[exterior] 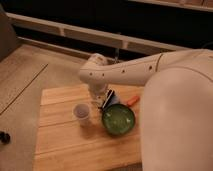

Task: Place the bottle in the ceramic bowl

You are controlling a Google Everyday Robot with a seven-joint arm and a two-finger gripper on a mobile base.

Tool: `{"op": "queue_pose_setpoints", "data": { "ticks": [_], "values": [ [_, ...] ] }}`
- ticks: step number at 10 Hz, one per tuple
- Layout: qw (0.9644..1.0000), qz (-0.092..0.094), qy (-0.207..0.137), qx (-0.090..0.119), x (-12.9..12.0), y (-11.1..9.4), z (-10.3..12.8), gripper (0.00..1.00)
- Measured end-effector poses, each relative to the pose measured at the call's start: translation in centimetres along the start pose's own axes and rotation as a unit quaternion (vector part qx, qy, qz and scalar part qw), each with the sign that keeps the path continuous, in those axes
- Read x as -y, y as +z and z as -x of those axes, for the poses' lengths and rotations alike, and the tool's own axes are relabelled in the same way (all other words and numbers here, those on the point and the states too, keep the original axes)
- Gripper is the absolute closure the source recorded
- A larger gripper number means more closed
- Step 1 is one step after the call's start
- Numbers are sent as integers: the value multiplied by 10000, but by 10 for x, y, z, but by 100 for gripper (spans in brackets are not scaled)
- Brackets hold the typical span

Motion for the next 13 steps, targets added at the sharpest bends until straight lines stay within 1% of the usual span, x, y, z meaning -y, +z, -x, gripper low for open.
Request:
{"op": "queue_pose_setpoints", "data": {
  "ticks": [1,2,3,4,5,6,7,8,10,11,13],
  "values": [
    [9999,10,-137,10,-1,-1,1,100],
    [9994,22,-347,45,-2,-3,3,100],
    [9983,33,-569,78,-1,-5,7,100],
    [9964,41,-834,126,8,-7,17,100],
    [9948,37,-1001,161,30,-9,32,100],
    [9946,38,-1024,170,42,-9,37,100],
    [9946,46,-1018,188,61,-11,42,100],
    [9948,62,-994,191,74,-13,41,100],
    [9958,21,-908,106,98,-14,19,100],
    [9964,-76,-845,2,111,-16,-6,100],
    [9968,-156,-775,-114,119,-20,-32,100]
  ]
}}
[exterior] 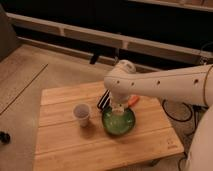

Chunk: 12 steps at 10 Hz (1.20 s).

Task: Place the bottle in the ceramic bowl

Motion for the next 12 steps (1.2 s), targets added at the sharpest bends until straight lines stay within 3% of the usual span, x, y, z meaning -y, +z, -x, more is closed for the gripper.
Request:
{"op": "queue_pose_setpoints", "data": {
  "ticks": [3,7,9,12],
  "values": [
    [9994,25,174,-289,-10,14,-25,100],
    [9982,197,176,-540,-50,50,-9,100],
    [9976,130,122,-675,-58,60,-8,100],
    [9965,-51,250,-798,-48,57,-17,100]
  ]
}}
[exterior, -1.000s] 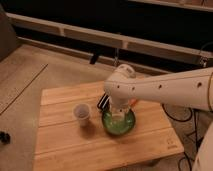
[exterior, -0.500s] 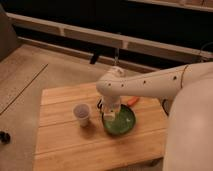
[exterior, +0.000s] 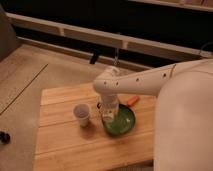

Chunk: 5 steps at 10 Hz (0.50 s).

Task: Place the bottle in the ceramic bowl

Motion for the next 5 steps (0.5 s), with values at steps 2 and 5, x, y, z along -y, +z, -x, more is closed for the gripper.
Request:
{"op": "queue_pose_setpoints", "data": {
  "ticks": [2,5],
  "values": [
    [9998,-101,168,-74,12,-2,-8,100],
    [9996,-123,248,-81,18,-4,-9,96]
  ]
}}
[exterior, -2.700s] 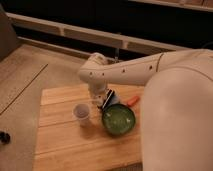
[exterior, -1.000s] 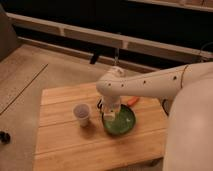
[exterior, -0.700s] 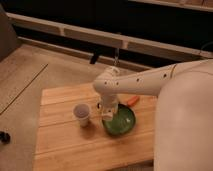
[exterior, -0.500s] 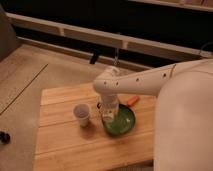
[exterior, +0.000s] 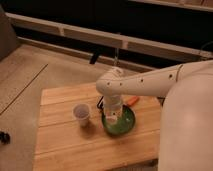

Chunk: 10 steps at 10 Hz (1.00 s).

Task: Place the bottle in the ceramic bowl

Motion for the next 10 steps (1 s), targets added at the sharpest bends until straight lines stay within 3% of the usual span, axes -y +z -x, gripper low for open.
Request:
{"op": "queue_pose_setpoints", "data": {
  "ticks": [7,8,10],
  "values": [
    [10000,0,-17,2,-1,0,0,27],
    [10000,0,-17,2,-1,0,0,21],
    [10000,-1,-17,2,-1,0,0,20]
  ]
}}
